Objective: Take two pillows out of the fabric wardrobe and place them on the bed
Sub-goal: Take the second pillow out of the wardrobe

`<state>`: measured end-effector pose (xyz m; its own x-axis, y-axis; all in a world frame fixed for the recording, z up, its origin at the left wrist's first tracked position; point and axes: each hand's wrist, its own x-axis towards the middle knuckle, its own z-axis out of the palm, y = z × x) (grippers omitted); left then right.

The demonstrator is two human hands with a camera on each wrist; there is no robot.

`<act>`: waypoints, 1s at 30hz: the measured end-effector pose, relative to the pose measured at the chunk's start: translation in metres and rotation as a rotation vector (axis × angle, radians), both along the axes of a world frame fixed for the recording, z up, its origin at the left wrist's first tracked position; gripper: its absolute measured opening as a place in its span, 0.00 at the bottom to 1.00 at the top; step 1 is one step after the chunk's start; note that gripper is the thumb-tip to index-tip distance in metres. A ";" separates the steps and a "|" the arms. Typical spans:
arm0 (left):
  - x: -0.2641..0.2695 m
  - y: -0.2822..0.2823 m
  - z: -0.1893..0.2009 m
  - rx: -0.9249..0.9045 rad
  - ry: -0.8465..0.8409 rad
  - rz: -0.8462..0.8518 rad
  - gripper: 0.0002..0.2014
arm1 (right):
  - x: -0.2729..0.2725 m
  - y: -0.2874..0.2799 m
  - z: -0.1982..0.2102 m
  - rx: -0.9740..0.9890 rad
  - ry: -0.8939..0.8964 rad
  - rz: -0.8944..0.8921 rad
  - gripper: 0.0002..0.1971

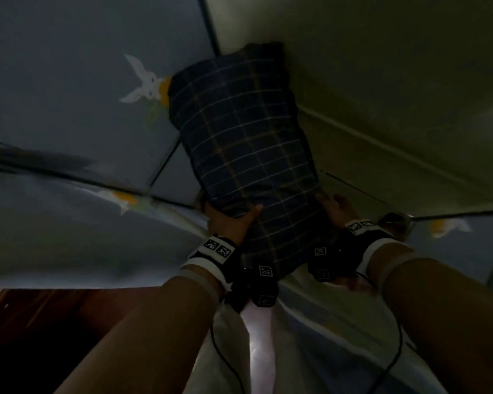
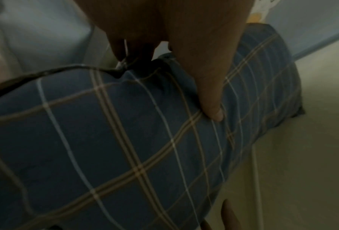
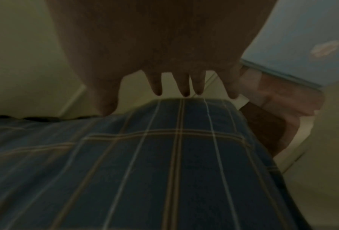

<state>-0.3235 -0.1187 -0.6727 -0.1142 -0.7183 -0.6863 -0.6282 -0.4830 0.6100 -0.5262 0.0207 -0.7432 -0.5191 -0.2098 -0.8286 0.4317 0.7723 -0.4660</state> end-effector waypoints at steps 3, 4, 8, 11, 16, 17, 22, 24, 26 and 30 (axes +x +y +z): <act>0.000 0.009 -0.004 -0.022 0.022 0.016 0.61 | 0.003 -0.006 -0.018 -0.051 -0.066 0.133 0.69; 0.001 0.009 -0.008 -0.048 0.038 -0.007 0.59 | 0.009 -0.009 -0.013 -0.055 -0.062 0.158 0.66; 0.009 0.013 0.002 -0.101 0.045 -0.077 0.51 | 0.022 -0.012 0.022 -0.095 0.090 0.195 0.68; 0.009 0.017 0.049 -0.164 0.077 -0.071 0.43 | 0.033 -0.012 0.061 -0.159 0.141 0.193 0.64; 0.034 0.019 0.118 -0.266 0.112 -0.148 0.28 | 0.069 -0.005 0.126 -0.280 0.305 0.186 0.54; 0.043 0.020 0.131 -0.291 0.116 -0.160 0.28 | 0.079 -0.002 0.137 -0.294 0.330 0.188 0.51; 0.110 0.049 0.193 -0.461 0.113 -0.189 0.20 | 0.142 0.020 0.197 -0.407 0.461 0.174 0.51; 0.144 0.069 0.215 -0.535 0.154 -0.166 0.19 | 0.175 0.038 0.222 -0.473 0.572 0.179 0.52; 0.182 0.094 0.236 -0.592 0.191 -0.141 0.19 | 0.208 0.055 0.240 -0.517 0.549 0.150 0.51; 0.269 0.143 0.276 -0.678 0.222 -0.089 0.19 | 0.282 0.081 0.260 -0.536 0.183 0.111 0.60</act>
<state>-0.0545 0.0242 -0.3970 -0.2773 -0.9597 -0.0461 -0.4736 0.0948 0.8756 -0.2441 0.1016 -0.4828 -0.5947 -0.6368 -0.4908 0.2374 0.4441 -0.8639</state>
